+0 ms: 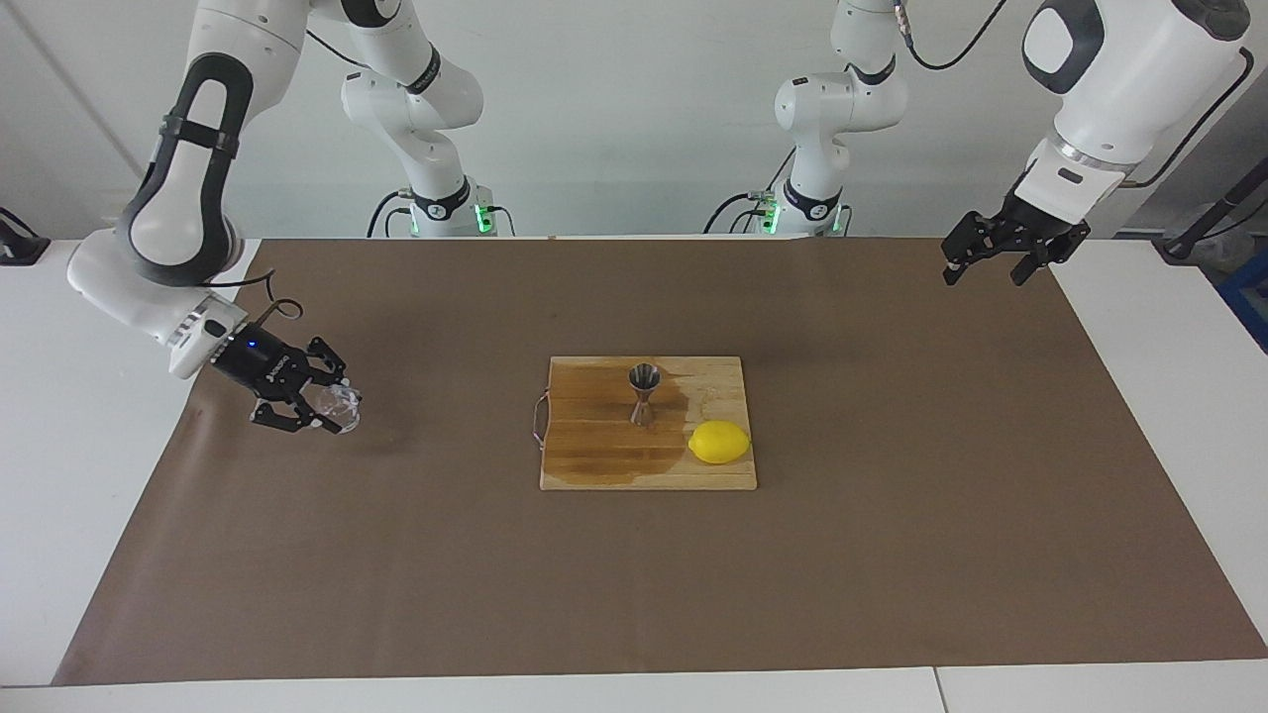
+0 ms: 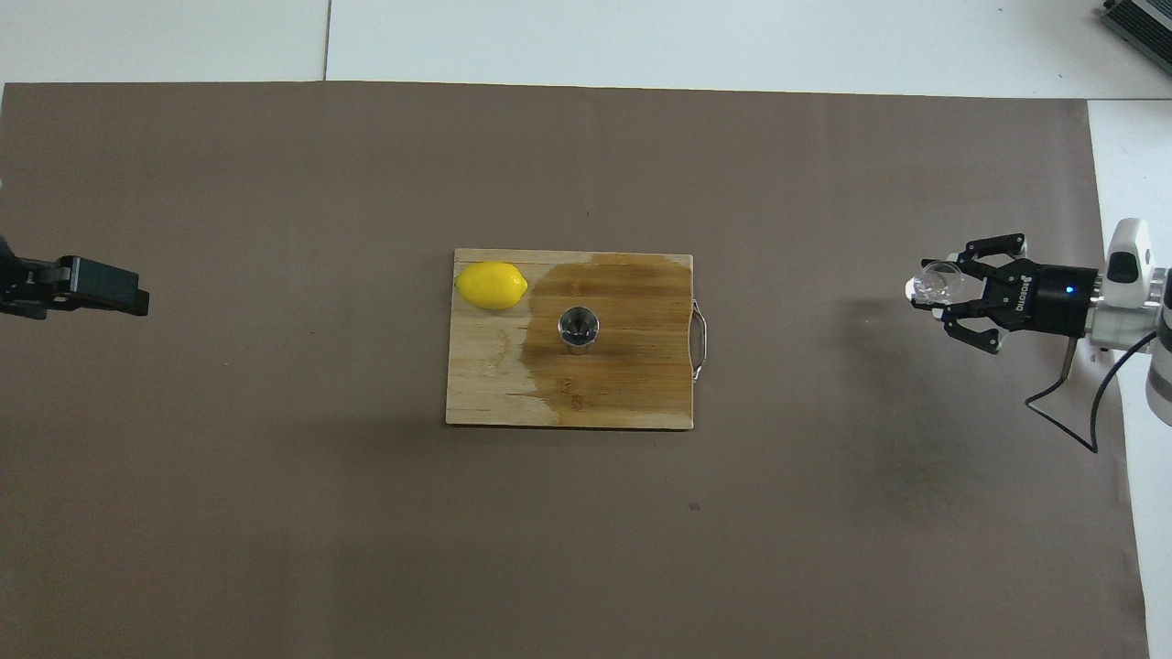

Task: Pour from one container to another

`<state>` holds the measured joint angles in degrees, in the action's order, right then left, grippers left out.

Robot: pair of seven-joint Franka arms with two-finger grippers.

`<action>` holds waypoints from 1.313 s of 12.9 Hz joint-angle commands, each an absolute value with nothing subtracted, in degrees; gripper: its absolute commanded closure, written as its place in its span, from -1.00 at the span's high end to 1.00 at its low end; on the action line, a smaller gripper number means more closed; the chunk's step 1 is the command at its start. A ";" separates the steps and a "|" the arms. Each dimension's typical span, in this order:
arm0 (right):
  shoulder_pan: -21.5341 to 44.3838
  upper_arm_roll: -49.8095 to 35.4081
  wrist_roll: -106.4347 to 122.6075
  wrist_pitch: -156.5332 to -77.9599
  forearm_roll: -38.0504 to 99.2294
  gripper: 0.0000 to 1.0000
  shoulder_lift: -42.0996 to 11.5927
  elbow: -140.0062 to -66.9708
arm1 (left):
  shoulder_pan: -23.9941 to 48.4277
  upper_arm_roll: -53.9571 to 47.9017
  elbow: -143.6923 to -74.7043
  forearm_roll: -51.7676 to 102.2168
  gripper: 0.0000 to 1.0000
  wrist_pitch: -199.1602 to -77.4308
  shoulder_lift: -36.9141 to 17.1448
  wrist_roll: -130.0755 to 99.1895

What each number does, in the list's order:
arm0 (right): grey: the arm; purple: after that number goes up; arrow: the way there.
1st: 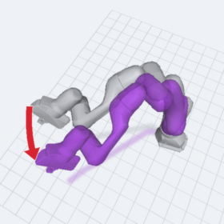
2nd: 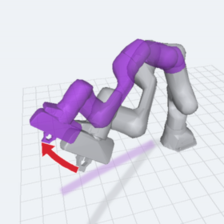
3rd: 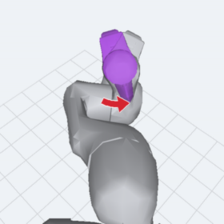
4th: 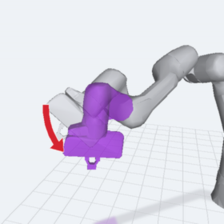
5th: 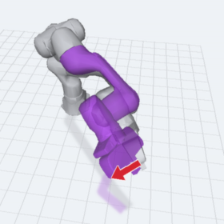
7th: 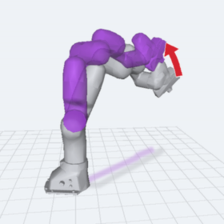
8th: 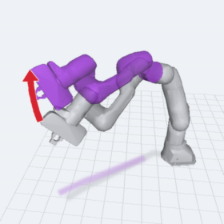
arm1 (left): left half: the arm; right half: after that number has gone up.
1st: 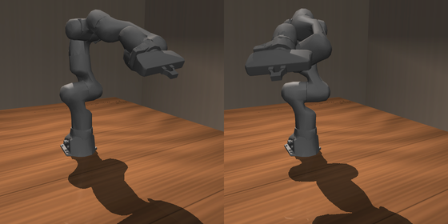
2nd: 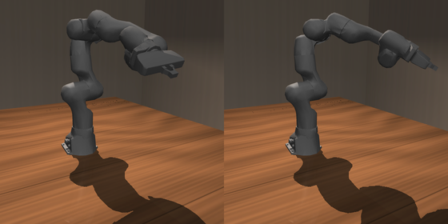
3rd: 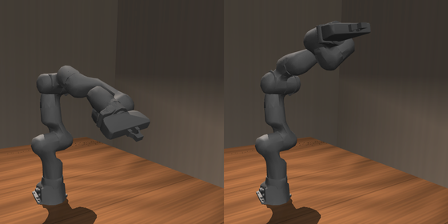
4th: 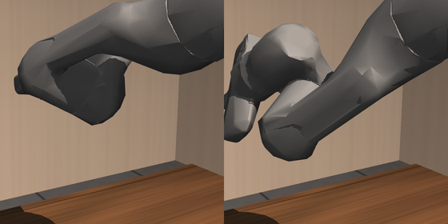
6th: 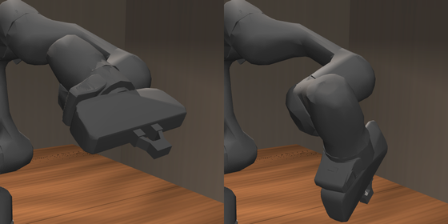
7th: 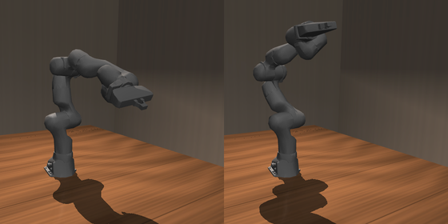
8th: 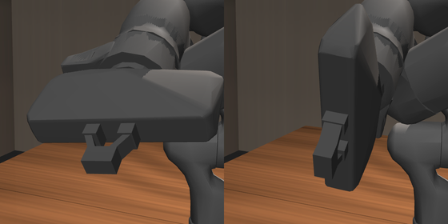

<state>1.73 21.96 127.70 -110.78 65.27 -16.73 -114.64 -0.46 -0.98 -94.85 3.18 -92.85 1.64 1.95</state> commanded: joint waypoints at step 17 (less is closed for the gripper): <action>-0.18 28.21 143.09 -101.07 70.93 -0.35 -26.98 -113.03 | -0.79 -1.05 -96.24 3.60 1.00 -93.08 2.81 1.85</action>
<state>-0.11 27.89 141.63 -100.65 69.81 -26.16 -113.80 -0.46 -0.98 -94.85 3.18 -92.85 1.64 1.95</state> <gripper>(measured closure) 0.511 0.000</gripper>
